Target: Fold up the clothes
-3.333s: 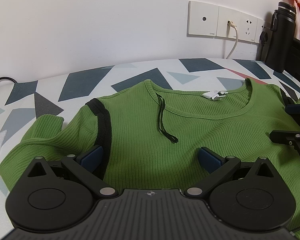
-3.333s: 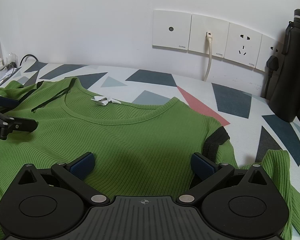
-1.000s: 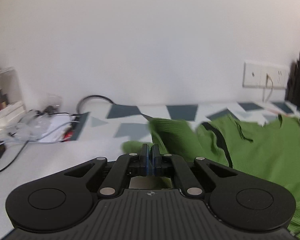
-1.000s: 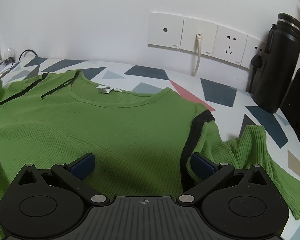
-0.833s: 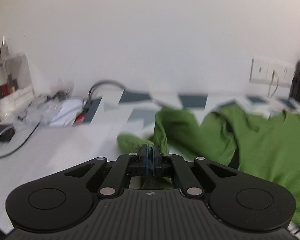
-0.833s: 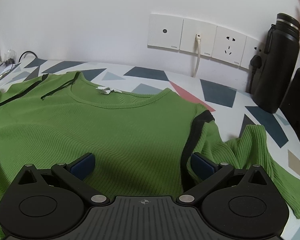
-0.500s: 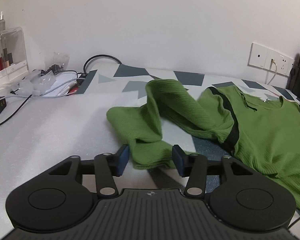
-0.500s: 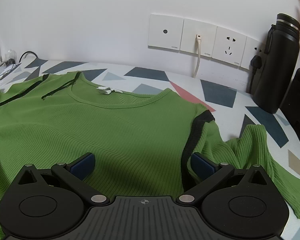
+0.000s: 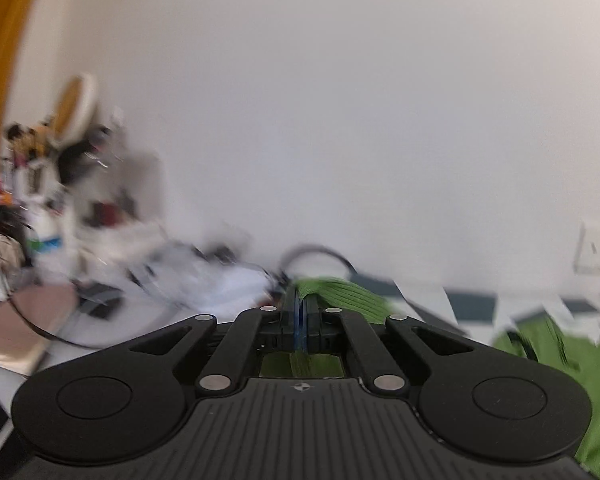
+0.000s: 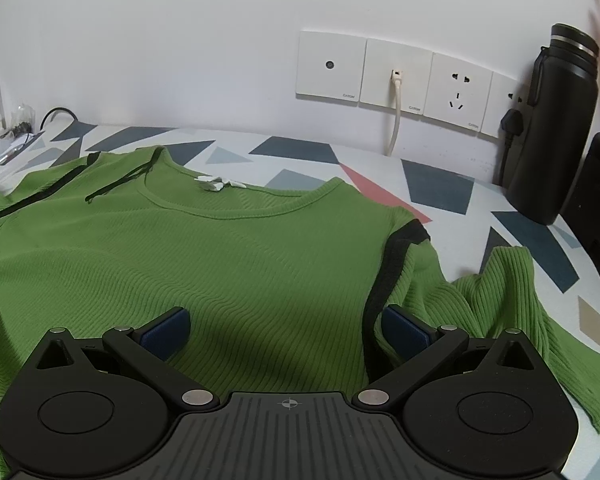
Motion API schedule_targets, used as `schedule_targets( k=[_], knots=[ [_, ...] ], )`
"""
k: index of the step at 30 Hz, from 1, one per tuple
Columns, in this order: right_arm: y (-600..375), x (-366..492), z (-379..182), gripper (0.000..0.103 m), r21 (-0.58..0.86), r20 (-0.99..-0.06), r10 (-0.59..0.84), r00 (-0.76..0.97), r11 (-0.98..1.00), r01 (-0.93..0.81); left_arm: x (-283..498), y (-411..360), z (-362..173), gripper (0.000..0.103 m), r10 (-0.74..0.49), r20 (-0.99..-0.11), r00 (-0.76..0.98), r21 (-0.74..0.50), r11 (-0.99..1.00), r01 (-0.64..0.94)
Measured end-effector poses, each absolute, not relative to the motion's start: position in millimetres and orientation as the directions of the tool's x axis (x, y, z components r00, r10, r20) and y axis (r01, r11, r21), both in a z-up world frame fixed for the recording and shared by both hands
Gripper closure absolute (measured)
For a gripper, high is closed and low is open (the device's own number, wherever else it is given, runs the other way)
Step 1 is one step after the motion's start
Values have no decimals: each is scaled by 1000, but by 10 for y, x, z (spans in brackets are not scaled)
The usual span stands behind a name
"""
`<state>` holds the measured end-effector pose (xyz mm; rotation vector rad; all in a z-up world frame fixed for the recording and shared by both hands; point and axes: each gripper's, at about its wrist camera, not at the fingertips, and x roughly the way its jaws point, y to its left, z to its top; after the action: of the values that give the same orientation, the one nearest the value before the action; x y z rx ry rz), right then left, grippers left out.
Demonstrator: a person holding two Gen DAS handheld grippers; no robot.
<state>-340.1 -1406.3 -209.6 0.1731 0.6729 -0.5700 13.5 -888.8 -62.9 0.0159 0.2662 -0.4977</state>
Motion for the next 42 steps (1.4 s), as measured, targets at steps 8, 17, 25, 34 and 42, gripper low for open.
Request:
schedule_targets(
  k=[8, 17, 25, 34, 42],
  knots=[
    [-14077, -3400, -2082, 1, -25, -636, -441, 634, 833, 553, 156, -8855, -923, 101, -476, -376, 795, -81, 872, 483],
    [-14222, -3613, -1862, 1, -14, -579, -556, 597, 739, 674, -437, -9875, -620, 101, -779, -338, 529, -175, 604, 778],
    [-14376, -3804, -1980, 1, -66, -572, -643, 509, 655, 753, -1057, -11112, -493, 101, -913, -269, 307, -192, 363, 912],
    [-14430, -3846, -2091, 1, -45, -591, -636, 496, 640, 767, -1126, -12205, -1089, 101, -885, -408, 224, -205, 328, 922],
    [-14423, -3830, -2100, 1, -49, -599, -629, 495, 646, 762, -1177, -12458, -1483, 101, -847, -511, 148, -225, 298, 928]
  ],
)
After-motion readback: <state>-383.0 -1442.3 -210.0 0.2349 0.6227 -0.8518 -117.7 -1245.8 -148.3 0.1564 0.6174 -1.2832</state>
